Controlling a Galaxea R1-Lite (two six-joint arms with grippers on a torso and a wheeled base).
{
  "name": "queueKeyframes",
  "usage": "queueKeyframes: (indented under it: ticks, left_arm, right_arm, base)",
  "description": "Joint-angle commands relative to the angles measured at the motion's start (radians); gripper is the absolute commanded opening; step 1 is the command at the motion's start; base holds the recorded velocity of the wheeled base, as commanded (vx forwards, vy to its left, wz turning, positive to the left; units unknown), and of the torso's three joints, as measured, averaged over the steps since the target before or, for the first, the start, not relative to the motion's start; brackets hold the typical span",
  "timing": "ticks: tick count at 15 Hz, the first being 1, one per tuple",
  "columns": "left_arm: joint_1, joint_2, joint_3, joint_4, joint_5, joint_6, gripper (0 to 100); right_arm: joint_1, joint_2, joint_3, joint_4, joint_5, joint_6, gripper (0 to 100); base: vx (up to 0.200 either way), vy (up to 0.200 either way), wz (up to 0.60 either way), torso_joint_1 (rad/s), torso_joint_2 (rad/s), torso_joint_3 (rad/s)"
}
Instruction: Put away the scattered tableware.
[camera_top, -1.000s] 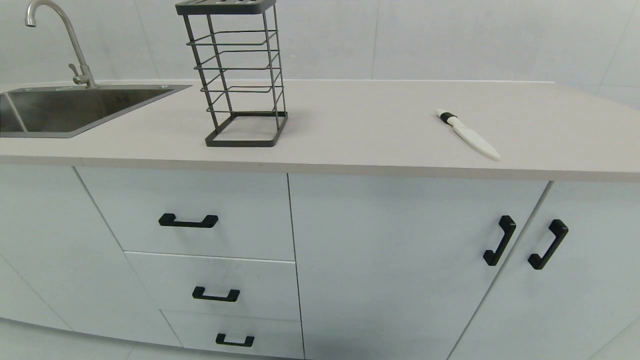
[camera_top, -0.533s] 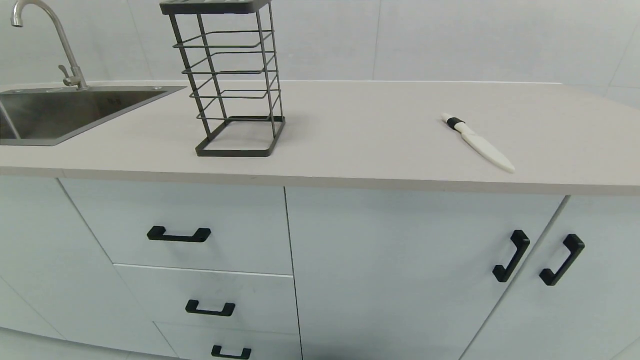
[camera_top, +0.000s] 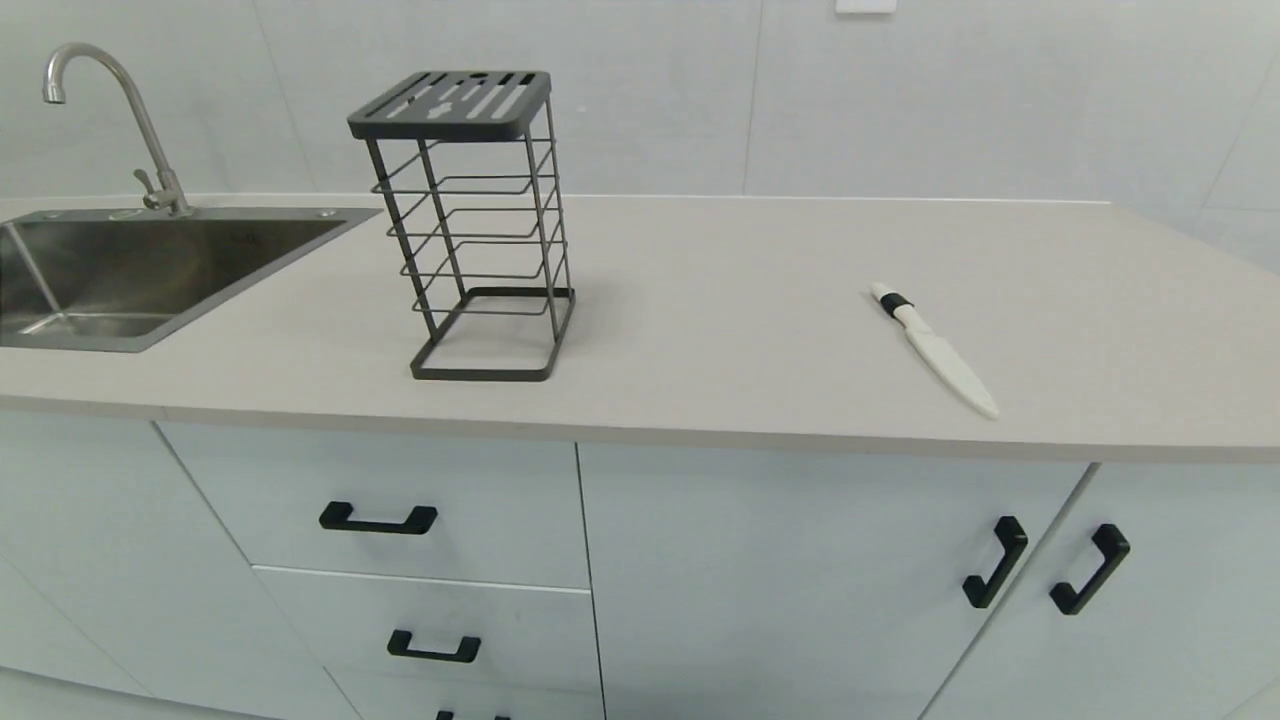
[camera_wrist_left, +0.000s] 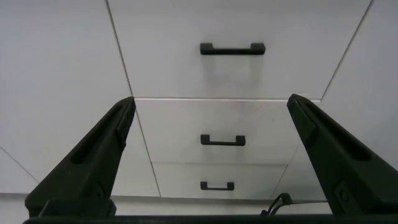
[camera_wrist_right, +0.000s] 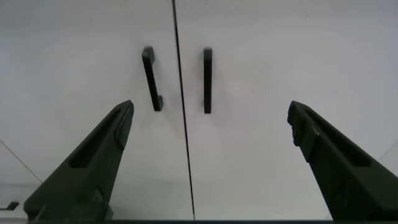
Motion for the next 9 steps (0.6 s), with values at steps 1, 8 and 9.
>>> queueKeyframes:
  ticks: [1,8,9]
  left_arm:
    - [0.000,0.001,0.000,0.000,0.000,0.000,100]
    - [0.000,0.001,0.000,0.000,0.000,0.000,100]
    - [0.000,0.001,0.000,0.000,0.000,0.000,100]
  right_arm:
    - [0.000,0.002,0.001,0.001,0.000,0.000,100]
    - [0.000,0.002,0.001,0.001,0.000,0.000,100]
    - [0.000,0.002,0.001,0.001,0.000,0.000,100]
  base:
    - [0.000,0.000,0.00,0.246,-0.49,-0.212]
    - [0.000,0.000,0.00,0.199,-0.48,-0.214]
    - [0.000,0.000,0.00,0.432,-0.48,-0.222]
